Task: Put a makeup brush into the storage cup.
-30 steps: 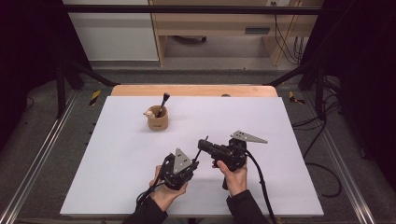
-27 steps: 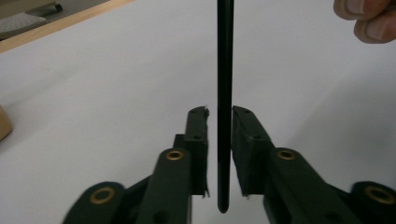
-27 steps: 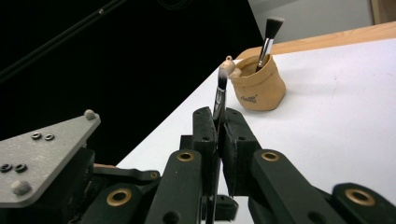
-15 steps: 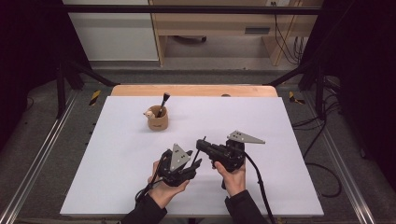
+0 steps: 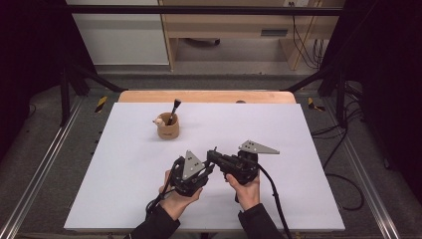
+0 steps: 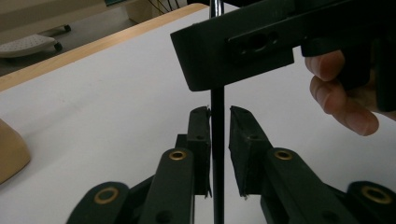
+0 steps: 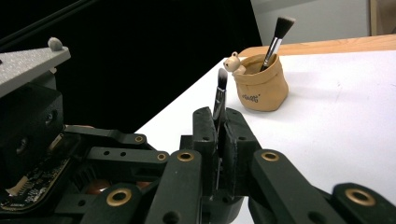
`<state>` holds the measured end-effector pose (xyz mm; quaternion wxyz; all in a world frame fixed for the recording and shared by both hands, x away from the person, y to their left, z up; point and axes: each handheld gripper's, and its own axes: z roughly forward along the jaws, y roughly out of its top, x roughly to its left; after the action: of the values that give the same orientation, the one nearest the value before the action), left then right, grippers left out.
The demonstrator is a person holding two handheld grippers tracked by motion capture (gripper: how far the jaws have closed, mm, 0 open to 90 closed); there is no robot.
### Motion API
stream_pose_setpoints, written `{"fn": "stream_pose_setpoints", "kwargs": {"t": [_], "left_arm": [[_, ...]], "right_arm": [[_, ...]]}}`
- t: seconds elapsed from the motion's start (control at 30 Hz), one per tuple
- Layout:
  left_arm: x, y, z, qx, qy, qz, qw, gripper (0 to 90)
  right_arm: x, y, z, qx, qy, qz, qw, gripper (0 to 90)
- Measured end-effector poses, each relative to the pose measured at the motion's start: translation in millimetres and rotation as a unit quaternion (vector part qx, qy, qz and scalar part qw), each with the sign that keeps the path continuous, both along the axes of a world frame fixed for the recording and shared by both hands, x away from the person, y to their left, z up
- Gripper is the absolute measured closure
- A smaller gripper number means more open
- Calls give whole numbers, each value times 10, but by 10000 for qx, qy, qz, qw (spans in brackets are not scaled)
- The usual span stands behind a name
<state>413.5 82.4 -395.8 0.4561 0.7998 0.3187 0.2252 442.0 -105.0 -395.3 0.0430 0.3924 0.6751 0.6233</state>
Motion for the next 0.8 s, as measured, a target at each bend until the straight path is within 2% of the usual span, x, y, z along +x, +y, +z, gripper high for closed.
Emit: {"fn": "stream_pose_setpoints", "kwargs": {"t": [0.17,0.4,0.7,0.8], "left_arm": [[7,10,0,-44,12,48,10000,837],[15,20,2,-64,35,81,9999,844],[81,135,9,-46,72,215,9997,843],[98,203,16,-77,50,299,9995,843]], "right_arm": [[-4,5,-1,3,3,17,10000,850],[-7,17,2,-39,-21,-7,10000,841],[-23,-49,31,-27,-113,-109,9999,637],[-35,-114,51,-140,-235,-208,9994,566]]}}
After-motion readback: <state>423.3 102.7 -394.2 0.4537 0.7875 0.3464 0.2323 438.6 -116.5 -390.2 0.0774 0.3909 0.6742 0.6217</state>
